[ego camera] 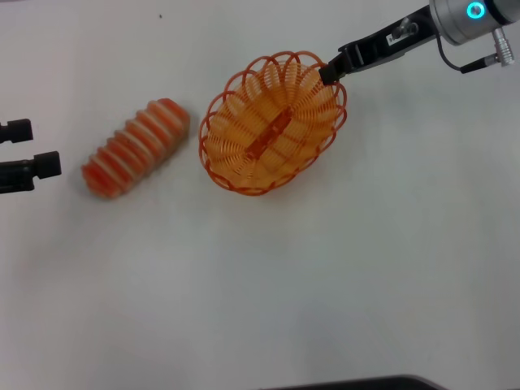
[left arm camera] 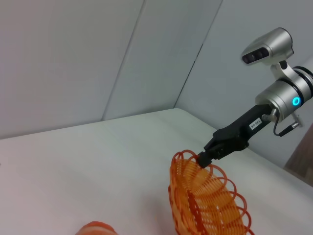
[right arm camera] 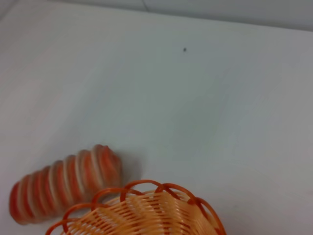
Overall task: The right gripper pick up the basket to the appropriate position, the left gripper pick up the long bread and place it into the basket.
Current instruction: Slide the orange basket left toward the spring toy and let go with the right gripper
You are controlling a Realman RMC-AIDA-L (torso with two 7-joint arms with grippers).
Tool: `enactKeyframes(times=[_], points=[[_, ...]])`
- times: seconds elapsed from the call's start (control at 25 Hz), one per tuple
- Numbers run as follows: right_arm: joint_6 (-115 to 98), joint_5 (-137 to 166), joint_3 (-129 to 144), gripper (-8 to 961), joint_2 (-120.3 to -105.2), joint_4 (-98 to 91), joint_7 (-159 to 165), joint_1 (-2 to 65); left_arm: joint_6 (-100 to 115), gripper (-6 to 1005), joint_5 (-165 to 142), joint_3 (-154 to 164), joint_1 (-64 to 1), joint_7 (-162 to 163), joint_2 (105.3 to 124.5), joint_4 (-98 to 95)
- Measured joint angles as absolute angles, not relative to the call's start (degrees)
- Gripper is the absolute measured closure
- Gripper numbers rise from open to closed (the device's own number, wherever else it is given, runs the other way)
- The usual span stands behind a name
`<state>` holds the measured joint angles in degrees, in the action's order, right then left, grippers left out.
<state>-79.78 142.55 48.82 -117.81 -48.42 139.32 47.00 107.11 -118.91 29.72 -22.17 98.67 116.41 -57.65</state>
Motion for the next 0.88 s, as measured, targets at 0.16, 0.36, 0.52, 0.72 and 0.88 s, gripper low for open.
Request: enactKeyframes(times=[0.16, 0.36, 0.52, 0.72, 0.88], points=[[-80.2, 140.98, 45.89, 910, -117.89, -48.31, 140.21, 45.48, 108.09, 64, -118.91, 29.71, -22.42, 98.7, 116.26, -57.65], [-79.99, 136.42, 42.24, 911, -117.62, -46.35, 141.13, 41.95, 108.12, 64, -118.91, 29.95, -22.65, 98.78, 116.52, -57.65], [-78.0, 133.73, 40.86, 908, -117.66, -43.49, 141.08, 39.22, 108.0, 64, -118.91, 29.97, -22.91, 98.79, 116.53, -57.65], [-76.15, 132.44, 39.59, 904, -119.05, -42.49, 141.26, 36.21, 107.83, 64, -118.91, 30.06, -23.56, 98.79, 116.41, -57.65], [-76.33, 132.01, 38.96, 881, -119.31, -41.08, 141.94, 35.14, 107.3, 65, -118.91, 30.06, -23.77, 98.78, 116.22, -57.33]])
